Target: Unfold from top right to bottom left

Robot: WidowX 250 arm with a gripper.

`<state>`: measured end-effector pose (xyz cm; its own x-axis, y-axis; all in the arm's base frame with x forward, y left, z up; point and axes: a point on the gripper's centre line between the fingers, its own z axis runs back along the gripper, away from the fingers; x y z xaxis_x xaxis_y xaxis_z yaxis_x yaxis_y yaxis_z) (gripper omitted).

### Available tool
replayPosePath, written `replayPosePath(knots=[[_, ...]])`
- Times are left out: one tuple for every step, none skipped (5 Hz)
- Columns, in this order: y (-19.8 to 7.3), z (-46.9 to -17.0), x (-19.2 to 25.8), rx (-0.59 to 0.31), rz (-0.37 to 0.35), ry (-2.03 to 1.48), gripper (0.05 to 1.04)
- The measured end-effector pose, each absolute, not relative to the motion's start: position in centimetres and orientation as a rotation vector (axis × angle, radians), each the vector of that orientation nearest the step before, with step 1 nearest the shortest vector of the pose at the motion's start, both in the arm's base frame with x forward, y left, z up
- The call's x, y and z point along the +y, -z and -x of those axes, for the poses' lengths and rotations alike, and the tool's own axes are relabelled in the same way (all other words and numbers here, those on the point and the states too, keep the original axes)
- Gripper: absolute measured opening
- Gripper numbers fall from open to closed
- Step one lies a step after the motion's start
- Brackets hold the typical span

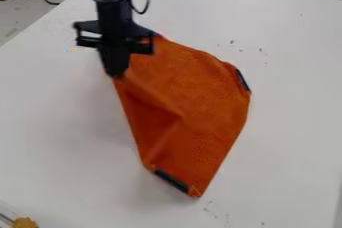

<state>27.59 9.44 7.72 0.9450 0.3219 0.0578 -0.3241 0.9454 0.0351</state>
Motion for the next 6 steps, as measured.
replayPosePath(knots=[[-7.3,-25.5,10.6,-0.037,-0.025,-0.335,0.057],[-6.7,-23.8,12.8,-0.037,-0.010,-0.372,0.057],[-5.8,-22.5,13.8,-0.043,0.011,-0.382,0.057],[-4.3,-20.7,14.2,-0.046,0.042,-0.421,0.056],[-2.9,-19.0,14.5,-0.041,0.047,-0.448,0.055],[-2.3,-17.5,14.9,-0.021,0.052,-0.462,0.055]])
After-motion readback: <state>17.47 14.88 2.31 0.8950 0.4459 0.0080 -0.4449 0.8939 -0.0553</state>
